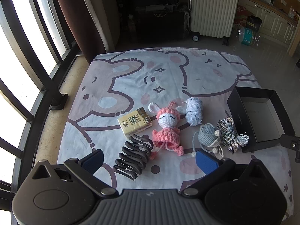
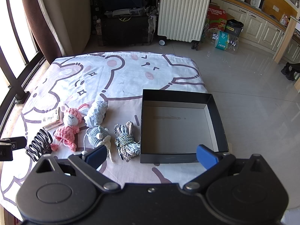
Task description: Organize objects
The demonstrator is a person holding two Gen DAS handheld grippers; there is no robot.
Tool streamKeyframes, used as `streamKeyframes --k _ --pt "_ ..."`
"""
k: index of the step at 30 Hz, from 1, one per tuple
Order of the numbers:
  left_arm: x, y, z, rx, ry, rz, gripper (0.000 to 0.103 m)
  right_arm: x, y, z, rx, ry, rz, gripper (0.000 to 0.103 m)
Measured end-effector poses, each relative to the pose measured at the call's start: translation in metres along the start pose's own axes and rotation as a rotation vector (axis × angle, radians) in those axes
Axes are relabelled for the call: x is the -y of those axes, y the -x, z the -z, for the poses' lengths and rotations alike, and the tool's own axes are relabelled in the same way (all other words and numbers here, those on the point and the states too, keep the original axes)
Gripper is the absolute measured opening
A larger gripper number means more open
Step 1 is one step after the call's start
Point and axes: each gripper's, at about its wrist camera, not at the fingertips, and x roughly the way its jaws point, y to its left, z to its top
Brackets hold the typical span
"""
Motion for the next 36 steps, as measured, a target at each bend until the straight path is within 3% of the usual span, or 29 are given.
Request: streamKeyframes --k 36 --pt "-0.0012 -0.0027 -0.0007 -0.011 -0.005 -0.001 0.103 0.0011 0.0013 -0.001 0.0 -0.001 0.001 0.103"
